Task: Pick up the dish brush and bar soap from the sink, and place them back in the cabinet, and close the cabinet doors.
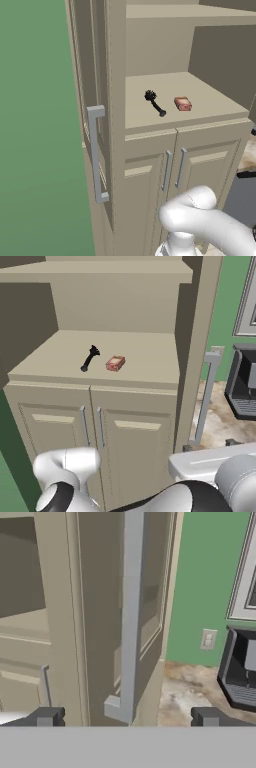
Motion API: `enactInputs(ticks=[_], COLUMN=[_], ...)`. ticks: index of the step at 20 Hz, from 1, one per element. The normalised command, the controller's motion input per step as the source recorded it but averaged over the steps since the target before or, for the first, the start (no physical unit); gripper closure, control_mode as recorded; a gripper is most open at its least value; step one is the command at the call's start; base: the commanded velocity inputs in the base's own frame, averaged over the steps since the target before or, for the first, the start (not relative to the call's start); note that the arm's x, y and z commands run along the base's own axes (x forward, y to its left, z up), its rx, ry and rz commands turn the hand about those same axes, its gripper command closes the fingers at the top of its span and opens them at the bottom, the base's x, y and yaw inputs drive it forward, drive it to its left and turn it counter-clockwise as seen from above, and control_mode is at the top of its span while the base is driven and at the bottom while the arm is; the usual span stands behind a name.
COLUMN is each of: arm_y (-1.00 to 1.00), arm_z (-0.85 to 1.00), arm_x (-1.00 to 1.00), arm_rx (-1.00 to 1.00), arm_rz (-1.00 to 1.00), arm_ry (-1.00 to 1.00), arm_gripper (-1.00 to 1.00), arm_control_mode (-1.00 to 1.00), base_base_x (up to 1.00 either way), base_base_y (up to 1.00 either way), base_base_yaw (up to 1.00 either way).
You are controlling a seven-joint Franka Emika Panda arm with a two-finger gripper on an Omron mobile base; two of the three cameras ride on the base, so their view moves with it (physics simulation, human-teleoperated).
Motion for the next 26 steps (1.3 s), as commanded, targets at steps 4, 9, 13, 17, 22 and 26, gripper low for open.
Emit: enactInputs(ticks=[4,9,13,17,22,26], arm_y=[0.00,0.00,0.00,0.00,0.03,0.10], arm_z=[0.00,0.00,0.00,0.00,0.00,-0.03], arm_x=[0.14,0.17,0.14,0.11,0.05,0.03], arm_rx=[0.00,0.00,0.00,0.00,0.00,0.01], arm_rz=[0.03,0.01,0.02,0.04,0.07,0.11], arm_ry=[0.00,0.00,0.00,0.00,0.00,0.00], arm_gripper=[-1.00,-1.00,-1.00,-1.00,-1.00,-1.00], arm_control_mode=[-1.00,-1.00,-1.00,-1.00,-1.00,-1.00], base_base_x=[0.00,0.00,0.00,0.00,0.00,0.00], base_base_y=[0.00,0.00,0.00,0.00,0.00,0.00], base_base_yaw=[0.00,0.00,0.00,0.00,0.00,0.00])
